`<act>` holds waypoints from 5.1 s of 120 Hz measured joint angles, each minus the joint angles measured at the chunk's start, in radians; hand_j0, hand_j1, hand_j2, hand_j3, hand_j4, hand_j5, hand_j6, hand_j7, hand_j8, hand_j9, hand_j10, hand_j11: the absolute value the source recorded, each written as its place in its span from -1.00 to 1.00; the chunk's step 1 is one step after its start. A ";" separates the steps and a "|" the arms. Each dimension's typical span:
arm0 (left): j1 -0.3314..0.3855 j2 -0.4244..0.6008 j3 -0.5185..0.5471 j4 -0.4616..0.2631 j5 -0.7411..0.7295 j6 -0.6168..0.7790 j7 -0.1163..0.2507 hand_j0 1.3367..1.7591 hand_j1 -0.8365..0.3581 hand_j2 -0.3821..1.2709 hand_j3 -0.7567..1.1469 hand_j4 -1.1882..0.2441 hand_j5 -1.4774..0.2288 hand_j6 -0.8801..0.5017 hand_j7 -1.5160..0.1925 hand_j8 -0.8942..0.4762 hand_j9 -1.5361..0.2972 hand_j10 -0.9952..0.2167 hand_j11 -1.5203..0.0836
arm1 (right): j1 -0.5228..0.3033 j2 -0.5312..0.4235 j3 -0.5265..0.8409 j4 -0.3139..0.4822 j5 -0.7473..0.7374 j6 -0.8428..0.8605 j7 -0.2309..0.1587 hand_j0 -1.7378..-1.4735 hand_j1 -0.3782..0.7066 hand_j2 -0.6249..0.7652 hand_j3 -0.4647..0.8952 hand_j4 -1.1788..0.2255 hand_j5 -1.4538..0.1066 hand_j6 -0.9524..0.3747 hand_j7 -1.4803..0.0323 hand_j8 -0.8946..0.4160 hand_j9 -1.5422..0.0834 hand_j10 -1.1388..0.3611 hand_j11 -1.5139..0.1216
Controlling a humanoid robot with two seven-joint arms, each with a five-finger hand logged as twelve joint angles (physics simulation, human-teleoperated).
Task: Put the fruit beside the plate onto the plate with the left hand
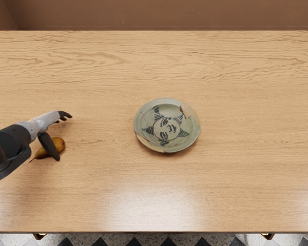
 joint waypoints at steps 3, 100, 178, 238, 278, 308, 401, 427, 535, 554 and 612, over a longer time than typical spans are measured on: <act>0.000 0.000 0.001 0.000 0.000 0.003 0.000 0.52 0.60 -0.49 -0.20 0.38 0.44 -0.02 0.48 0.01 0.40 0.31 0.58 | 0.000 0.000 0.000 0.000 0.000 0.000 0.000 -0.40 -0.95 -0.10 -0.32 0.68 0.86 0.43 0.96 0.36 0.90 0.52 0.85; 0.000 0.058 0.076 -0.097 -0.003 0.132 0.000 0.52 0.59 -0.48 -0.20 0.37 0.42 -0.03 0.47 0.00 0.39 0.30 0.57 | 0.000 0.000 0.000 0.000 0.000 0.000 0.000 -0.40 -0.95 -0.10 -0.32 0.68 0.86 0.43 0.96 0.36 0.90 0.52 0.85; -0.002 0.066 0.079 -0.098 -0.005 0.141 0.000 0.52 0.36 -0.45 -0.20 0.21 0.25 -0.19 0.30 -0.16 0.23 0.11 0.39 | 0.000 0.000 0.000 0.000 0.000 -0.001 0.000 -0.40 -0.95 -0.10 -0.32 0.68 0.86 0.43 0.96 0.36 0.90 0.52 0.85; -0.003 0.066 0.079 -0.098 -0.007 0.140 0.000 0.52 0.17 -0.43 -0.20 0.08 0.11 -0.33 0.15 -0.30 0.09 -0.04 0.23 | 0.000 0.000 0.000 0.000 -0.001 0.000 0.000 -0.40 -0.95 -0.10 -0.32 0.68 0.86 0.43 0.96 0.36 0.90 0.52 0.85; -0.002 0.063 0.079 -0.098 -0.009 0.138 0.000 0.52 0.07 -0.39 -0.20 -0.01 -0.01 -0.42 0.04 -0.40 -0.01 -0.15 0.11 | 0.000 0.000 -0.001 0.000 -0.001 -0.001 0.000 -0.40 -0.95 -0.10 -0.32 0.68 0.86 0.43 0.96 0.36 0.90 0.52 0.85; -0.002 0.063 0.079 -0.098 -0.010 0.138 0.000 0.52 -0.02 -0.37 -0.20 -0.07 -0.07 -0.49 -0.03 -0.46 -0.07 -0.22 0.04 | 0.000 0.000 0.000 0.000 0.000 -0.001 0.000 -0.40 -0.95 -0.10 -0.32 0.68 0.86 0.43 0.96 0.36 0.90 0.52 0.85; -0.002 0.032 0.078 -0.075 -0.016 0.133 0.000 0.47 0.01 -0.49 -0.21 -0.21 -0.20 -0.50 -0.17 -0.40 -0.25 -0.34 -0.16 | 0.000 0.000 0.000 0.000 0.000 -0.001 0.000 -0.40 -0.95 -0.10 -0.32 0.68 0.86 0.43 0.96 0.36 0.90 0.52 0.85; -0.003 0.032 0.079 -0.075 -0.022 0.130 0.000 0.48 -0.05 -0.34 -0.20 -0.28 -0.29 -0.49 -0.25 -0.37 -0.31 -0.40 -0.23 | 0.000 0.000 0.000 0.000 0.000 -0.001 0.000 -0.40 -0.95 -0.10 -0.32 0.68 0.86 0.43 0.96 0.36 0.90 0.52 0.85; -0.090 0.032 0.068 -0.076 -0.078 0.069 0.002 0.47 0.00 -0.10 -0.20 -0.41 -0.60 -0.52 -0.53 -0.37 -0.50 -0.45 -0.46 | 0.000 0.000 0.001 0.000 0.000 -0.001 0.000 -0.40 -0.95 -0.10 -0.32 0.68 0.86 0.43 0.96 0.37 0.90 0.52 0.85; -0.135 0.020 0.067 -0.075 -0.108 0.035 0.002 0.47 -0.03 -0.10 -0.20 -0.41 -0.62 -0.51 -0.56 -0.36 -0.50 -0.44 -0.46 | 0.000 0.000 0.003 0.000 0.000 -0.001 0.000 -0.40 -0.95 -0.10 -0.32 0.68 0.86 0.43 0.96 0.37 0.90 0.52 0.85; -0.266 -0.025 0.062 -0.074 -0.215 -0.044 0.000 0.48 -0.11 0.02 -0.20 -0.43 -0.68 -0.43 -0.58 -0.31 -0.57 -0.40 -0.51 | 0.004 0.000 0.003 -0.001 0.000 -0.001 0.000 -0.40 -0.95 -0.10 -0.32 0.68 0.86 0.43 0.96 0.36 0.90 0.52 0.85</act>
